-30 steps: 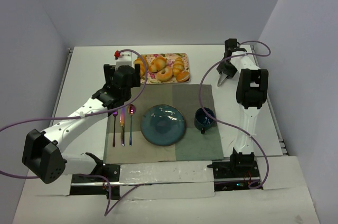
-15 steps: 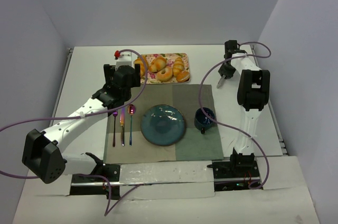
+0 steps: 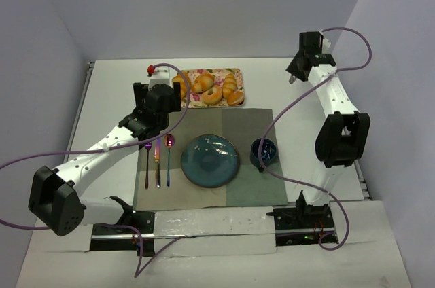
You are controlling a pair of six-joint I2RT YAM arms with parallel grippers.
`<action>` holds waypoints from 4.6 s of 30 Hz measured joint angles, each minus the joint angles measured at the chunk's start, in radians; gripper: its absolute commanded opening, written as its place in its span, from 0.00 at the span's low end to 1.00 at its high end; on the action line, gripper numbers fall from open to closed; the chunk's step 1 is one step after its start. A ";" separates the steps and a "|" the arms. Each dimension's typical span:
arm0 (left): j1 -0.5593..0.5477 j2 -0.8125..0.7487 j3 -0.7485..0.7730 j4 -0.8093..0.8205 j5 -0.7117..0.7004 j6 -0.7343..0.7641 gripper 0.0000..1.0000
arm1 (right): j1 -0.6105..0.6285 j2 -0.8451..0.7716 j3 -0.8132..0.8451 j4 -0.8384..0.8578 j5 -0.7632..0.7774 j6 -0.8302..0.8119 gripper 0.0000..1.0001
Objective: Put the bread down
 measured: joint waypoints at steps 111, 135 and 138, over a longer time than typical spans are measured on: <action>0.000 0.000 0.000 0.000 0.000 0.000 0.99 | 0.434 -0.287 -0.477 0.078 -0.159 -0.080 0.43; 0.000 0.000 0.000 0.000 0.000 0.000 0.99 | 0.437 -0.297 -0.477 0.081 -0.153 -0.080 0.00; 0.000 0.000 0.000 0.000 0.000 0.000 0.99 | 0.439 -0.315 -0.477 0.079 -0.146 -0.080 0.00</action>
